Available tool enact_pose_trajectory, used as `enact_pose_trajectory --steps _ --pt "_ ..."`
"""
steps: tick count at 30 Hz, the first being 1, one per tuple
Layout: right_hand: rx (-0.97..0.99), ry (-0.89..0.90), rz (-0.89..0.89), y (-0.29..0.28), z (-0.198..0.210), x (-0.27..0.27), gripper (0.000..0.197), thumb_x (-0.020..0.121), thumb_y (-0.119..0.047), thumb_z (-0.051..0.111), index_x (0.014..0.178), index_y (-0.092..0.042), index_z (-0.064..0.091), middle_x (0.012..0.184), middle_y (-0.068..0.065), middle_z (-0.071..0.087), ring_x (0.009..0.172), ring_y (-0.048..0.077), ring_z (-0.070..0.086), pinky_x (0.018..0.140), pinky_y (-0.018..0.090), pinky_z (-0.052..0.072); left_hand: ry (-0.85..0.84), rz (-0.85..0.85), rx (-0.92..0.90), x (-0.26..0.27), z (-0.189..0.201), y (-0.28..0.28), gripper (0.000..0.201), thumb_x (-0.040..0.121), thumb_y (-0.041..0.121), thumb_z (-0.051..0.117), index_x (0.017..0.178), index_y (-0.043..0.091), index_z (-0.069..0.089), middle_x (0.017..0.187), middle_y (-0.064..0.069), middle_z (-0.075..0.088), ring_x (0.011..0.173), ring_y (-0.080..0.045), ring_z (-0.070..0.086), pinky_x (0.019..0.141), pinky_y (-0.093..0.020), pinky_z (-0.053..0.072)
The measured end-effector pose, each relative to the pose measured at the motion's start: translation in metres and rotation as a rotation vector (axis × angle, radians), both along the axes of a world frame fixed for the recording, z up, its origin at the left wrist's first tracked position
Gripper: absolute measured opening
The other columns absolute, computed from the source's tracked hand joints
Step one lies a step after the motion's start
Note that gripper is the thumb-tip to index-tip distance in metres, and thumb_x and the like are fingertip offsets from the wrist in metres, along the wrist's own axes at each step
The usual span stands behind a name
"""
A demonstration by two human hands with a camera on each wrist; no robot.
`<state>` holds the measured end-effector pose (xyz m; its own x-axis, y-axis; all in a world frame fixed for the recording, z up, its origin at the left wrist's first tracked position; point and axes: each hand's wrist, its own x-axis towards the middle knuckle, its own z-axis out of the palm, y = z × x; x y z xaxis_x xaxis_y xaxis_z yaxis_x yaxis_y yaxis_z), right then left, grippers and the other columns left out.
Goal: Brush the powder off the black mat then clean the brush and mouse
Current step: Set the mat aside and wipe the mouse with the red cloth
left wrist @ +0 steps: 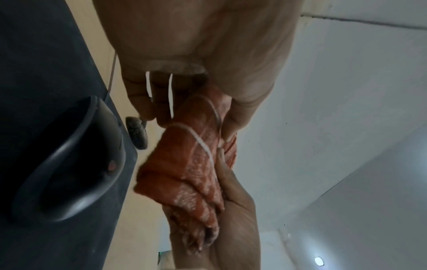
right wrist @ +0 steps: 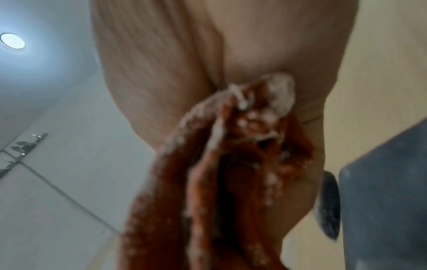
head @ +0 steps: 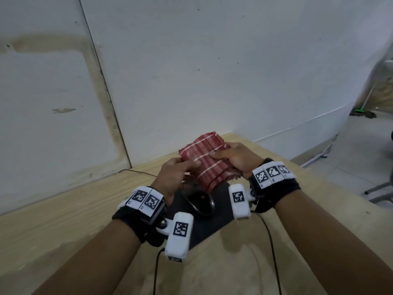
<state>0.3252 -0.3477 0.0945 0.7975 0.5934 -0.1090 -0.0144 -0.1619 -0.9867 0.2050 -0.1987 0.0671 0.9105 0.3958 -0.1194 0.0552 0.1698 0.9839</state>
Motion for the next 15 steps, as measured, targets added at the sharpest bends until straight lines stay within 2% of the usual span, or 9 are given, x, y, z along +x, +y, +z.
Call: enact_pose_trajectory --steps 3,6,8,10,12,13,15 --pt "-0.093 -0.083 -0.044 0.011 0.031 0.008 0.013 0.084 -0.003 0.073 0.097 -0.003 0.072 0.097 0.02 0.074 0.085 0.036 0.071 0.095 0.05 0.055 0.05 -0.028 0.118 -0.018 0.019 0.018 0.027 0.084 0.024 0.073 0.106 0.01 0.065 0.106 -0.01 0.07 0.083 -0.02 0.063 0.063 -0.031 0.051" --pt "-0.219 -0.205 -0.09 0.035 0.062 0.009 0.005 0.084 -0.009 0.071 0.088 -0.005 0.07 0.096 0.02 0.073 0.085 0.036 0.07 0.093 0.047 0.054 0.047 0.0 0.217 -0.043 0.048 0.042 0.037 0.083 0.025 0.074 0.113 0.006 0.064 0.111 -0.012 0.072 0.089 -0.023 0.064 0.07 -0.034 0.05" --pt "-0.275 -0.255 -0.099 0.054 0.074 0.006 0.005 0.085 -0.012 0.069 0.082 -0.007 0.068 0.096 0.018 0.072 0.086 0.034 0.068 0.091 0.044 0.055 0.043 0.015 0.286 -0.061 0.067 0.055 0.036 0.083 0.024 0.074 0.114 0.007 0.063 0.111 -0.012 0.072 0.088 -0.022 0.065 0.067 -0.032 0.05" --pt "-0.308 -0.293 -0.084 0.078 0.081 -0.003 0.012 0.088 -0.013 0.066 0.077 -0.015 0.064 0.096 0.012 0.068 0.083 0.026 0.065 0.085 0.036 0.056 0.038 0.037 0.364 -0.082 0.084 0.068 0.034 0.084 0.022 0.075 0.112 0.007 0.063 0.106 -0.012 0.072 0.082 -0.02 0.063 0.06 -0.027 0.051" --pt "-0.301 -0.313 -0.064 0.102 0.086 -0.015 0.018 0.092 -0.012 0.062 0.078 -0.023 0.059 0.103 0.006 0.063 0.078 0.014 0.06 0.074 0.026 0.054 0.04 0.056 0.455 -0.103 0.098 0.078 0.03 0.083 0.022 0.076 0.107 0.01 0.064 0.098 -0.01 0.07 0.077 -0.019 0.061 0.06 -0.028 0.05" --pt "-0.287 -0.329 -0.049 0.116 0.09 -0.026 0.018 0.093 -0.011 0.061 0.081 -0.024 0.058 0.108 0.007 0.062 0.078 0.012 0.059 0.072 0.023 0.053 0.038 0.07 0.505 -0.116 0.104 0.084 0.027 0.082 0.022 0.076 0.104 0.012 0.064 0.094 -0.009 0.069 0.075 -0.019 0.06 0.063 -0.03 0.05" --pt "-0.302 -0.387 0.008 0.145 0.098 -0.047 0.009 0.094 -0.01 0.061 0.097 -0.018 0.062 0.123 0.014 0.064 0.09 0.017 0.061 0.084 0.027 0.053 0.027 0.09 0.588 -0.139 0.114 0.094 0.022 0.081 0.022 0.078 0.096 0.017 0.062 0.089 -0.005 0.066 0.071 -0.019 0.059 0.065 -0.032 0.048"
